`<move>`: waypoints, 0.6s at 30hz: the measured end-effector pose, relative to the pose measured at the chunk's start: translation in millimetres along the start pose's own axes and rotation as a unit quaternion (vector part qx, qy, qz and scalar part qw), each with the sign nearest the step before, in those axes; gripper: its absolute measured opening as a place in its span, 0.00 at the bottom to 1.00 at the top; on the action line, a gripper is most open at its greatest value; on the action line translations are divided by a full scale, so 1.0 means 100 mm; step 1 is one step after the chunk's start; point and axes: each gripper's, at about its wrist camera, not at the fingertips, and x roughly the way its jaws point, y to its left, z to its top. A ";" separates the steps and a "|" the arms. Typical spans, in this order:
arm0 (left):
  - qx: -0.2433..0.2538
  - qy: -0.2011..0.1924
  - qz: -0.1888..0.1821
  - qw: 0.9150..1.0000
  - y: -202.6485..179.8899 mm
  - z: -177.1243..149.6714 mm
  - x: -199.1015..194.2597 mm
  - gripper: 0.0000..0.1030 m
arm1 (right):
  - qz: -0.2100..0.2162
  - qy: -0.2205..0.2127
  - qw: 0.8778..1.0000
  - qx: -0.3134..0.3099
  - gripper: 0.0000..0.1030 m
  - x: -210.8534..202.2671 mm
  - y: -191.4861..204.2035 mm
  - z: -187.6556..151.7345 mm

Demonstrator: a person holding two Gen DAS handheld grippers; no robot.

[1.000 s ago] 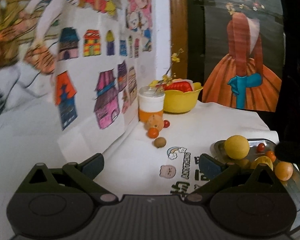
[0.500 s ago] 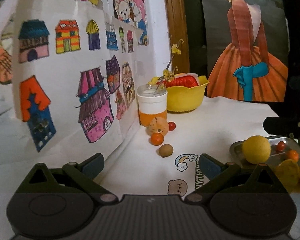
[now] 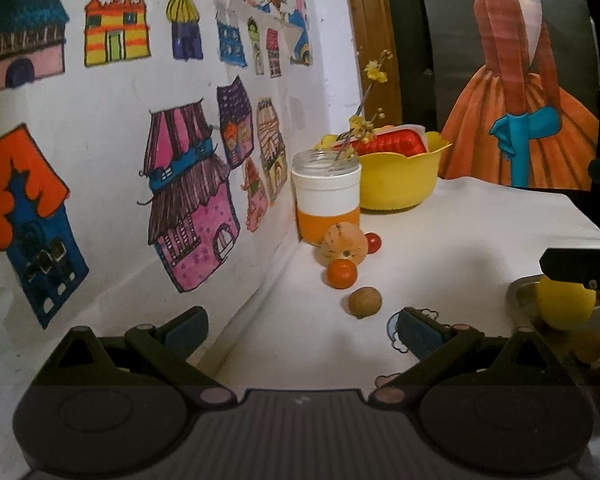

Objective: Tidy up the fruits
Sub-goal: 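Move both open tools away from the tray toward the jar and bowl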

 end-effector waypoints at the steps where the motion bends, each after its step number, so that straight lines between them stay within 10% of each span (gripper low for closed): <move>1: -0.002 0.002 0.001 1.000 0.01 0.00 0.02 1.00 | 0.001 0.002 1.000 -0.002 0.99 0.02 0.01 0.00; 18: 0.000 0.014 -0.040 0.999 0.01 0.00 0.29 1.00 | 0.025 0.025 0.999 -0.009 0.99 0.46 -0.02 0.20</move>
